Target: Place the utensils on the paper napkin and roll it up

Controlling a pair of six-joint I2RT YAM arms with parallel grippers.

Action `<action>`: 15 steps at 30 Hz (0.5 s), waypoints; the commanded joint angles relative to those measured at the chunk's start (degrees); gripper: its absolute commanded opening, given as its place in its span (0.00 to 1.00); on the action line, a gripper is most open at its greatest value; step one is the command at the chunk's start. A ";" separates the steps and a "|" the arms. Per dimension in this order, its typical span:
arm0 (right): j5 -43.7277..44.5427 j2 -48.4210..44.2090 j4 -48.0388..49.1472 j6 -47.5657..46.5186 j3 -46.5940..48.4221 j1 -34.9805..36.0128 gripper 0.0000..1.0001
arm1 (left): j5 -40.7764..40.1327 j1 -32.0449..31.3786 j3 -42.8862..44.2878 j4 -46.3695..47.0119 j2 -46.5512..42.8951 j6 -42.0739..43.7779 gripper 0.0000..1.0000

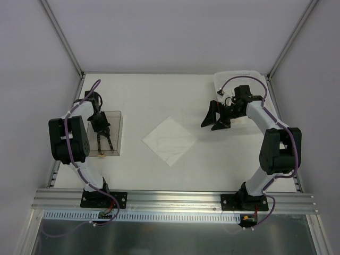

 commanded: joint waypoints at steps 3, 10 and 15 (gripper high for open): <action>-1.97 -0.07 -1.74 -0.28 1.38 -0.46 0.99 | 4.88 -0.78 0.98 0.71 -11.02 -0.59 0.00; -1.80 -0.68 -2.00 -0.46 1.47 -0.46 0.99 | 4.36 -2.35 6.08 -1.66 -20.61 -0.68 0.00; 0.57 -2.00 -2.61 -1.51 1.55 -0.37 0.99 | 1.82 -13.74 12.75 -5.51 -20.98 -1.73 0.00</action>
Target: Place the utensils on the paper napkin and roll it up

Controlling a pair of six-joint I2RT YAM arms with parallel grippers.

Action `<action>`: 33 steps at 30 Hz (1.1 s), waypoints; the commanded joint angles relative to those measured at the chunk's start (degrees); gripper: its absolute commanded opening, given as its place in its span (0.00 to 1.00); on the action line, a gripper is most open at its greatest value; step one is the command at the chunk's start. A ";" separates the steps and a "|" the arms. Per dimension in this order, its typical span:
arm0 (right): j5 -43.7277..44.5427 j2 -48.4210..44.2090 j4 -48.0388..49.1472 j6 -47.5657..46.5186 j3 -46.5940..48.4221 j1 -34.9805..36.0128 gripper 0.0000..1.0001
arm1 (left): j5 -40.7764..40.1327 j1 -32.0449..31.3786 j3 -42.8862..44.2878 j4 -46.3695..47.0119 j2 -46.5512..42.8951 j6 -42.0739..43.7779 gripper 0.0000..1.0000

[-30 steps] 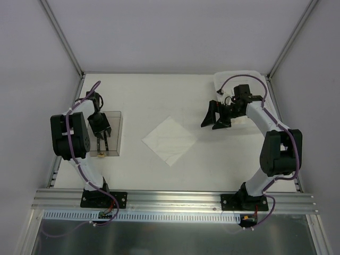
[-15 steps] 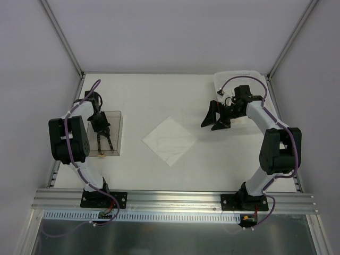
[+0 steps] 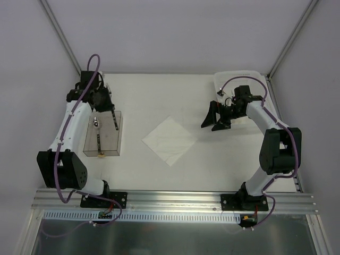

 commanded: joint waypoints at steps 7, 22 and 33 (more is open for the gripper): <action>3.85 -3.32 -3.50 -2.72 0.85 -1.47 0.99 | -1.76 -22.13 14.16 -6.48 10.24 -10.84 0.00; 1.57 -2.36 -4.03 -1.93 -1.43 -8.94 0.99 | 2.28 -39.10 36.66 -9.82 40.76 -21.22 0.00; 0.86 -0.25 -3.94 -1.67 -1.35 -9.12 0.99 | -0.61 -41.30 33.60 -10.70 41.21 -25.09 0.00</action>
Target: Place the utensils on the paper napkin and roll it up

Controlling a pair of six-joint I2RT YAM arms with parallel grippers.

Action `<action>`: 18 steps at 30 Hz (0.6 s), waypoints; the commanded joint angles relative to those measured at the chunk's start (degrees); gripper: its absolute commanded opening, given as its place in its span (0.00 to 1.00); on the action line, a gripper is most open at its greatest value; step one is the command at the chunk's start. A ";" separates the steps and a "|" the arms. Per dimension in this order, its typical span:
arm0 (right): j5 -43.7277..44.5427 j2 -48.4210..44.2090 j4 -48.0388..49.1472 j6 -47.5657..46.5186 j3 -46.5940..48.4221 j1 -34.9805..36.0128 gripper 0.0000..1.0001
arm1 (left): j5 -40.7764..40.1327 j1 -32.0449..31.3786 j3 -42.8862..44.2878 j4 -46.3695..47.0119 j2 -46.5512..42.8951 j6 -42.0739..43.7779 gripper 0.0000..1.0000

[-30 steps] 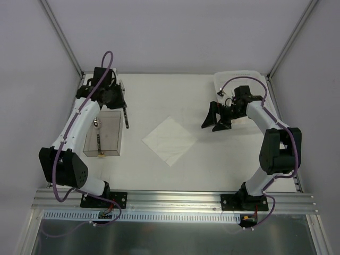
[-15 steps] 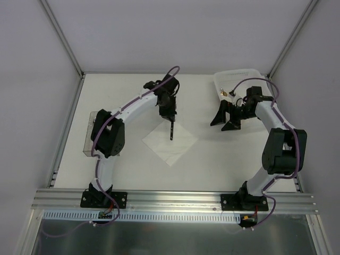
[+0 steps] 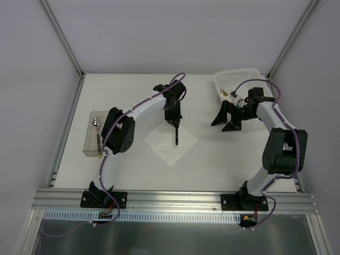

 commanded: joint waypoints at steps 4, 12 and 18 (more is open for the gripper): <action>-0.19 0.34 -0.90 -0.33 -0.89 -0.57 0.99 | -1.97 -2.14 -2.19 -1.68 -3.86 -3.46 0.00; -0.10 -0.01 -0.82 -0.51 -1.33 -0.66 0.99 | -3.82 -2.14 -7.03 -1.68 -6.59 -3.72 0.00; -0.45 0.17 -0.90 -0.42 -1.24 -0.66 0.99 | -4.43 -2.14 -7.91 -1.67 -6.42 -3.55 0.00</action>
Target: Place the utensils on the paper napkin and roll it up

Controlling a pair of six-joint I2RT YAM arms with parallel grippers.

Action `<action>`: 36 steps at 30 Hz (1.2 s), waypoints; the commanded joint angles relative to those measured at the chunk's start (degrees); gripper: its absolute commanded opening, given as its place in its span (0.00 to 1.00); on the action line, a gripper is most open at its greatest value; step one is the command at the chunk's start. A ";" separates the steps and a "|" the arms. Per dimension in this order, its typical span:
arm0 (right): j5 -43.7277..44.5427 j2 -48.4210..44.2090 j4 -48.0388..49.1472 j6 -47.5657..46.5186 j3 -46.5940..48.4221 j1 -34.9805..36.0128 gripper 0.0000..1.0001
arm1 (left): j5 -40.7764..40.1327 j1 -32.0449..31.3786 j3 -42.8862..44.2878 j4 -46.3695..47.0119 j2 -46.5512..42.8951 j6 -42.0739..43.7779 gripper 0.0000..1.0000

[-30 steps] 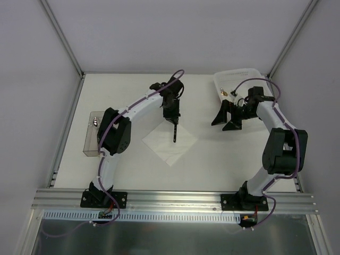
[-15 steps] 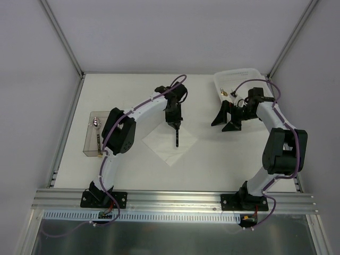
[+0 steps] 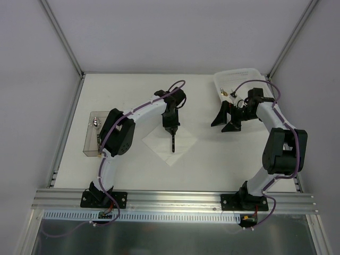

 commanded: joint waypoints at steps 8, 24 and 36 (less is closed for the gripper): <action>0.43 0.43 -0.93 -0.49 -0.91 -1.08 0.99 | -1.09 -0.04 1.82 -1.02 -0.55 -0.70 0.00; -0.01 1.31 -0.84 -0.49 -0.91 -1.34 0.99 | -1.53 2.06 6.05 -0.84 4.82 0.44 0.00; -0.19 2.28 -0.84 -0.31 -0.83 -1.43 0.99 | -1.35 2.33 5.78 -0.49 5.87 0.70 0.02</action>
